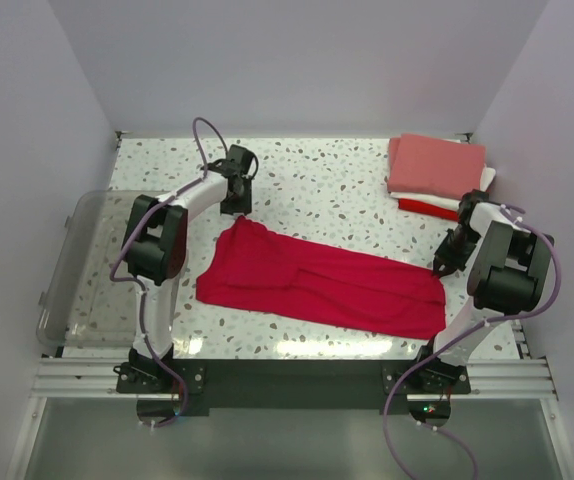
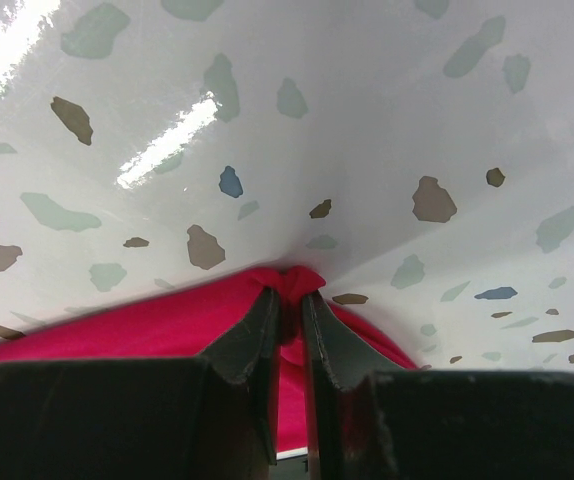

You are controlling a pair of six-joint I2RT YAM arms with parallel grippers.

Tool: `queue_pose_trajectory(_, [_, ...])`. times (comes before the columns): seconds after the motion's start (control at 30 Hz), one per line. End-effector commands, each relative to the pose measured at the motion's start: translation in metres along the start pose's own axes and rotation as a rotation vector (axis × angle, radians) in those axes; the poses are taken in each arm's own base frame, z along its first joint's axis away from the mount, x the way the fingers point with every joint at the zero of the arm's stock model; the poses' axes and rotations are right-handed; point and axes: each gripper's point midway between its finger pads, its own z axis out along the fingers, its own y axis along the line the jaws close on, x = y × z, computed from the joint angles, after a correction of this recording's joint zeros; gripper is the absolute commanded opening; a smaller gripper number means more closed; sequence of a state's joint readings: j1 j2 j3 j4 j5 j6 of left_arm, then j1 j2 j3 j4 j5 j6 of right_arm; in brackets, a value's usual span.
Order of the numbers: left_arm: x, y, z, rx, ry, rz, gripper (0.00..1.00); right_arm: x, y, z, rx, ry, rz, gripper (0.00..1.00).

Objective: Fold and stack the t-shirts
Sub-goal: Fold the tshirt

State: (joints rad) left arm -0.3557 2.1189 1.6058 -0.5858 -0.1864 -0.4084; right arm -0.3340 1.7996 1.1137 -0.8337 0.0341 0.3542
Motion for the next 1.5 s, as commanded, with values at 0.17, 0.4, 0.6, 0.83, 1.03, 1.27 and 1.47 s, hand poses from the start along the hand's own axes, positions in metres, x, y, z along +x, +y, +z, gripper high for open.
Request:
queue_pose_trajectory(0.17, [0.004, -0.003, -0.016, 0.04, 0.007, -0.005, 0.36, -0.011, -0.012, 0.014, 0.057, -0.029, 0.0, 0.11])
queue_pose_trajectory(0.4, [0.008, -0.004, -0.017, 0.058, 0.004, -0.01, 0.05, -0.012, -0.012, 0.012, 0.057, -0.032, 0.004, 0.07])
queue_pose_trajectory(0.6, [-0.002, 0.0, -0.018, 0.058, -0.025, -0.02, 0.0, -0.018, -0.009, 0.01, 0.049, -0.036, 0.009, 0.0])
queue_pose_trajectory(0.83, [-0.028, 0.016, -0.024, 0.034, -0.096, -0.061, 0.0, -0.021, -0.013, 0.007, 0.055, -0.04, 0.025, 0.0])
queue_pose_trajectory(1.03, [-0.038, 0.022, -0.024, 0.023, -0.115, -0.068, 0.0, -0.024, -0.017, 0.005, 0.051, -0.044, 0.042, 0.0])
queue_pose_trajectory(1.27, [-0.043, 0.02, -0.019, 0.032, -0.125, -0.049, 0.0, -0.024, -0.02, 0.004, 0.055, -0.042, 0.051, 0.0])
queue_pose_trajectory(1.47, [-0.064, 0.006, -0.023, 0.087, -0.152, -0.028, 0.05, -0.023, -0.015, 0.0, 0.021, -0.048, 0.053, 0.0])
